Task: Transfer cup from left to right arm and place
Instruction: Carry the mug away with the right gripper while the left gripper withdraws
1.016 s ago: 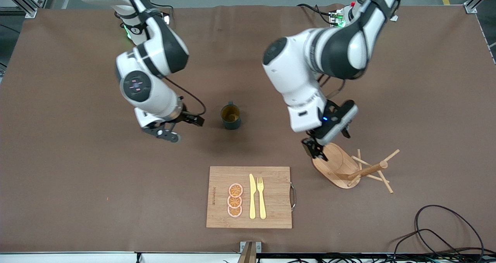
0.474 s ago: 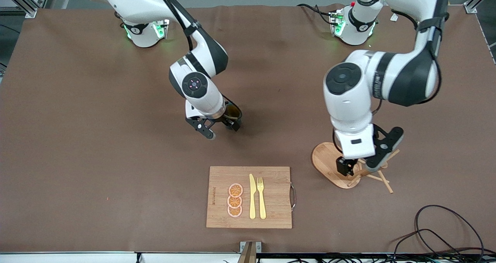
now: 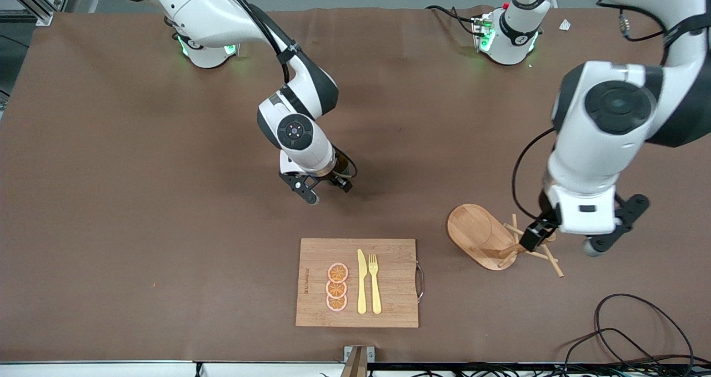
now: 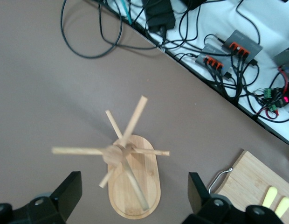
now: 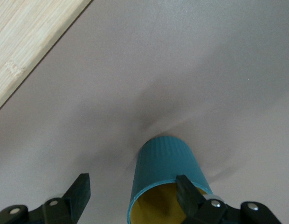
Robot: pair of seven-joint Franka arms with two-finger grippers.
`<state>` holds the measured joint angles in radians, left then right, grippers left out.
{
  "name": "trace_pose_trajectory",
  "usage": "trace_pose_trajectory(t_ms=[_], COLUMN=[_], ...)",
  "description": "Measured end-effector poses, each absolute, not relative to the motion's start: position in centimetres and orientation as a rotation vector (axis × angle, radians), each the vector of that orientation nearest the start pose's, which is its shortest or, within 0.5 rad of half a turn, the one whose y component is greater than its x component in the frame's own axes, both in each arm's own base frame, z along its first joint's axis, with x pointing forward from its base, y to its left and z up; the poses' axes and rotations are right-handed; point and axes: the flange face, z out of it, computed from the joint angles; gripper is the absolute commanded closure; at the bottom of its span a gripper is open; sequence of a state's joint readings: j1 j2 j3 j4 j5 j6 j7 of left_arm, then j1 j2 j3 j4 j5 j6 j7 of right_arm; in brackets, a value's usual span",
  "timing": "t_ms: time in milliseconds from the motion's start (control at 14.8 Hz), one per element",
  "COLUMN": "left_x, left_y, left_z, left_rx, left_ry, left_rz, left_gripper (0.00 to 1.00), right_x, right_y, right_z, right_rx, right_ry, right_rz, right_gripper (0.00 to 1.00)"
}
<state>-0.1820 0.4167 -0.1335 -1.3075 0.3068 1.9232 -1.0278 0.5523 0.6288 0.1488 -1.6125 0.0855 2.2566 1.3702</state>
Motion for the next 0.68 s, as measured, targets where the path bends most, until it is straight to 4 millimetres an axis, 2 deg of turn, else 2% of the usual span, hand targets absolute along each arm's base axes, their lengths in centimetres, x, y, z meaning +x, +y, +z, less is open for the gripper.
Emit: trace_pose_trajectory(t_ms=[339,677], left_x=[66.5,64.1], left_y=[-17.3,-16.1], left_z=[57.2,60.1], left_rx=[-2.910,-2.888], left_ry=[-0.830,-0.740], left_rz=[-0.529,-0.448], left_gripper=[0.00,0.00], right_x=[53.5,51.3], right_y=[44.8,47.3], right_z=[27.0,26.9], right_rx=[-2.800,-2.806], right_ry=[1.163,1.177], right_rz=[0.190,0.211], right_gripper=[0.14,0.14])
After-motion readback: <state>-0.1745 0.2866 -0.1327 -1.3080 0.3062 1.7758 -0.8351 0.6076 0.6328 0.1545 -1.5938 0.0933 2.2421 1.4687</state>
